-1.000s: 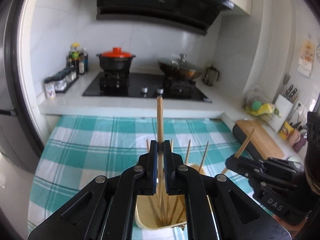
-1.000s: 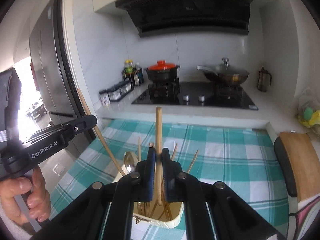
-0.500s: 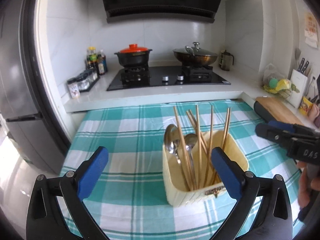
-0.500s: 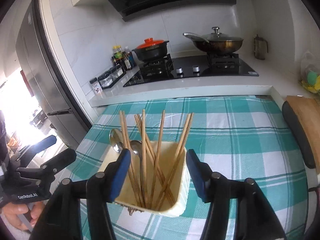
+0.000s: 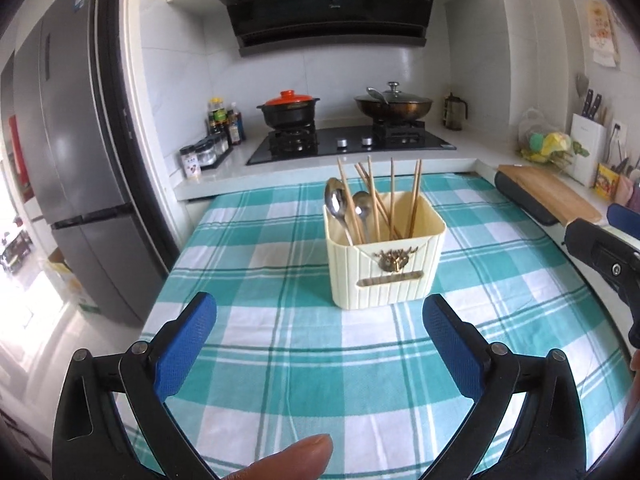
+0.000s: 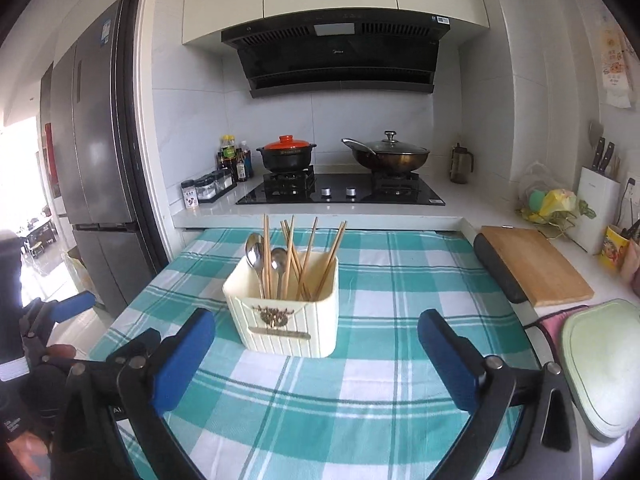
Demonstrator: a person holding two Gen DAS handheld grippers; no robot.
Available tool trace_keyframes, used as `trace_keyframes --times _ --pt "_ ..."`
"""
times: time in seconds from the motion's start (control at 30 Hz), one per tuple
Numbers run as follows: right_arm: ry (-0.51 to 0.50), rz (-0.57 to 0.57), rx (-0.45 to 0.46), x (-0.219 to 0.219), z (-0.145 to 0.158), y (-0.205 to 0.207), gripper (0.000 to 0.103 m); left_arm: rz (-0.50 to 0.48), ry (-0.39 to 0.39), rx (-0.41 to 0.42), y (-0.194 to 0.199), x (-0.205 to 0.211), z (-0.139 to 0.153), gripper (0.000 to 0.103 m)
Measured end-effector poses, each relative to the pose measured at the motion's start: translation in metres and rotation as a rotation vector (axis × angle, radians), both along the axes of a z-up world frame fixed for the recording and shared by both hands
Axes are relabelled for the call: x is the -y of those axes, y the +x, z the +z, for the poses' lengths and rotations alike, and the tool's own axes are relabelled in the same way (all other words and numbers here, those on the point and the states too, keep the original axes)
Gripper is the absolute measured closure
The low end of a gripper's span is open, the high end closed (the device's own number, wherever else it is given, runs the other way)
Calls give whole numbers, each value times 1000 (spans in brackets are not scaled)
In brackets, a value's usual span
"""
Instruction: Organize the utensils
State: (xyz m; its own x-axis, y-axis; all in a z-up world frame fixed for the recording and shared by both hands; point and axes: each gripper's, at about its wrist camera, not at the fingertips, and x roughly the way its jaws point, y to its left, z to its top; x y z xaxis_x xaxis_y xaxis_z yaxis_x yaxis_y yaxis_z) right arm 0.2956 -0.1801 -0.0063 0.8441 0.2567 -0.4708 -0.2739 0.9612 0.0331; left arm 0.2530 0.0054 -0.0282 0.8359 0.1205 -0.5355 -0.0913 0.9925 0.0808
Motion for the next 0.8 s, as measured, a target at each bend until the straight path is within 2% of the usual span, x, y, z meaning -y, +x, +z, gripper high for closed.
trace_keyframes --times 0.23,0.8 --pt "-44 -30 -24 4 3 -31 0 4 -71 14 -23 -6 17 0" --pt "-75 17 7 -17 9 -59 0 43 -34 45 -46 -10 34 0"
